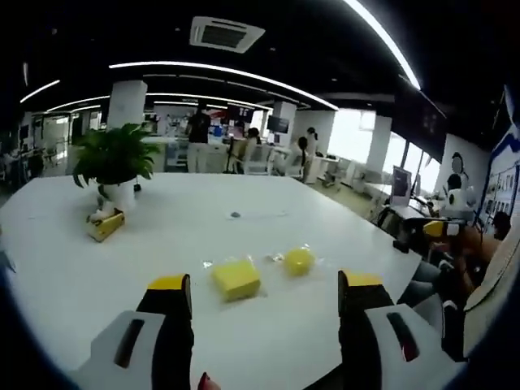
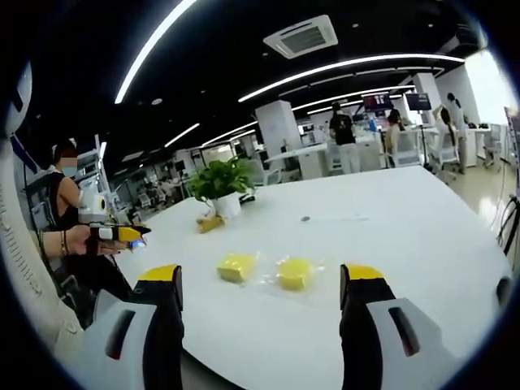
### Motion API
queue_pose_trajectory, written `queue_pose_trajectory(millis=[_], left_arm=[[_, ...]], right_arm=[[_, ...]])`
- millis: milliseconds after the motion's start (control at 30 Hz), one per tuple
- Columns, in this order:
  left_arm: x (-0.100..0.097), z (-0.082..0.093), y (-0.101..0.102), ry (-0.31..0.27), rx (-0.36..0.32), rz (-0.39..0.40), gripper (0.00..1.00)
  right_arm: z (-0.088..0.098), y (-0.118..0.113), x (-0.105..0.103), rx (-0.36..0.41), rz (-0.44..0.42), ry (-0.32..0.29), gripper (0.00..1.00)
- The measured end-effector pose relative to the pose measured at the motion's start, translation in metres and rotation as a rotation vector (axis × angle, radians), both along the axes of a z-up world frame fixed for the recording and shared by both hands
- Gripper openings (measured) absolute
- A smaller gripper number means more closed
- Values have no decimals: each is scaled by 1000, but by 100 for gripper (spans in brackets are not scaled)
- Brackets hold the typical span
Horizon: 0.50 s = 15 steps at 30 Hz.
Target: Compare the silicone blocks by pressing each to a similar depth, holding the contact briefly, and releasing to observe deformation and rebound differences across the visible hardness samples.
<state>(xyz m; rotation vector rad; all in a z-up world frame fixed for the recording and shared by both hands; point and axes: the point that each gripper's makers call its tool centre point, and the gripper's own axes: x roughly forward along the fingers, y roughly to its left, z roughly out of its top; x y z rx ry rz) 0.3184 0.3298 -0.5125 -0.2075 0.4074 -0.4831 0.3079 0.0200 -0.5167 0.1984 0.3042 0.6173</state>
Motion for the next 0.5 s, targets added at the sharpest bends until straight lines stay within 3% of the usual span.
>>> queue_pose_trajectory(millis=[300, 400, 500], left_arm=[[42, 22, -54, 68, -171, -84, 62], [61, 28, -73, 114, -274, -70, 66], [78, 27, -86, 149, -306, -77, 67]], right_arm=[[-5, -3, 11, 16, 14, 6, 74], [-6, -6, 15, 24, 15, 7, 75], [-10, -9, 20, 30, 16, 10, 74]])
